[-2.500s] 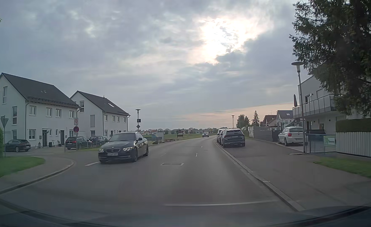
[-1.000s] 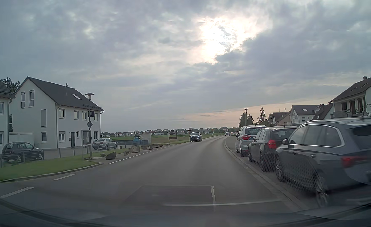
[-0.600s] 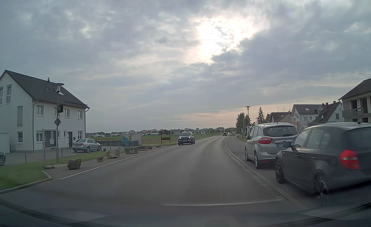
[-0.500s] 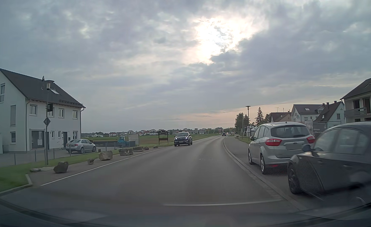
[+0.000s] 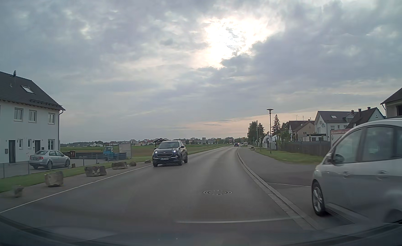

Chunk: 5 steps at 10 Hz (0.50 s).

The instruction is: Follow the waypoints while adhering to traffic rules and regulations

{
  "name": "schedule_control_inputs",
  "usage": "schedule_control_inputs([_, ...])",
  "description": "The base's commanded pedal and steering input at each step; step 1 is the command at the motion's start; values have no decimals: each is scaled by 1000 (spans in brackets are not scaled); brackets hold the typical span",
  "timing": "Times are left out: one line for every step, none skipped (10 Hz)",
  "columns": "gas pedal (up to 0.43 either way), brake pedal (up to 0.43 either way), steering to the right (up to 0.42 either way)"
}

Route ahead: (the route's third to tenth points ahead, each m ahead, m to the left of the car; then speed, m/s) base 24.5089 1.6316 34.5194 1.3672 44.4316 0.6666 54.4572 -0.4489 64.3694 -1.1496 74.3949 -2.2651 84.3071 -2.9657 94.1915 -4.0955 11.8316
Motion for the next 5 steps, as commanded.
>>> schedule_control_inputs([157, 0, 18])
schedule_control_inputs([169, 0, 18])
schedule_control_inputs([169, 0, 18])
schedule_control_inputs([169, 0, 18])
schedule_control_inputs([169, 0, 17])
